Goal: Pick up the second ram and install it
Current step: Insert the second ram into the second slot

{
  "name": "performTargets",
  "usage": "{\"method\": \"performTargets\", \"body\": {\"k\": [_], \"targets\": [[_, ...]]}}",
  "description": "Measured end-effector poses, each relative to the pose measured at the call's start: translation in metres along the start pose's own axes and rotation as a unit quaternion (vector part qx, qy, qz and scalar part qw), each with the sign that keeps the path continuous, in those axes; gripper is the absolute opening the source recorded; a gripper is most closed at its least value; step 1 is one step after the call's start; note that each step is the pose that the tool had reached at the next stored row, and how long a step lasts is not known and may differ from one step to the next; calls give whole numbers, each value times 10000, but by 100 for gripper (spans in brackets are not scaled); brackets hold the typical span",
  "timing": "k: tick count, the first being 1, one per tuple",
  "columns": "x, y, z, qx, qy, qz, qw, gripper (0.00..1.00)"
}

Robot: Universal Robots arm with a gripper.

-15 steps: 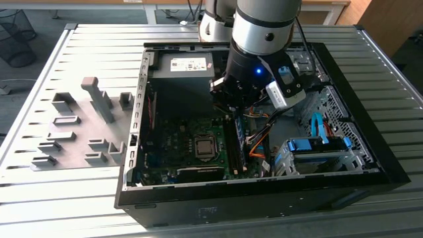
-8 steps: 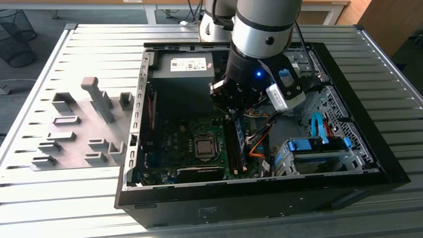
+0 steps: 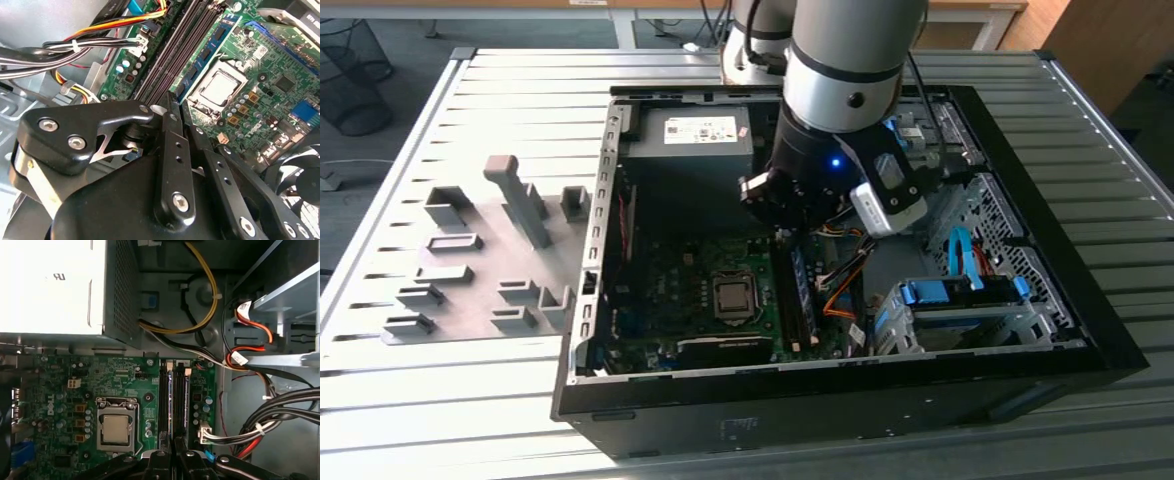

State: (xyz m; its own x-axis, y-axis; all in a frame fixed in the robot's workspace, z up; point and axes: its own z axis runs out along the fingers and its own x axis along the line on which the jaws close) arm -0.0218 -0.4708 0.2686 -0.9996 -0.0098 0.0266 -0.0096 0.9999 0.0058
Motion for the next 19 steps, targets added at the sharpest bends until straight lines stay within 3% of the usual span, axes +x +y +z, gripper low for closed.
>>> {"method": "performTargets", "body": {"k": [11, 19], "targets": [[36, -5, 197, -3, -1, 107, 9999, 14], [32, -5, 215, -5, -1, 109, 9999, 14]]}}
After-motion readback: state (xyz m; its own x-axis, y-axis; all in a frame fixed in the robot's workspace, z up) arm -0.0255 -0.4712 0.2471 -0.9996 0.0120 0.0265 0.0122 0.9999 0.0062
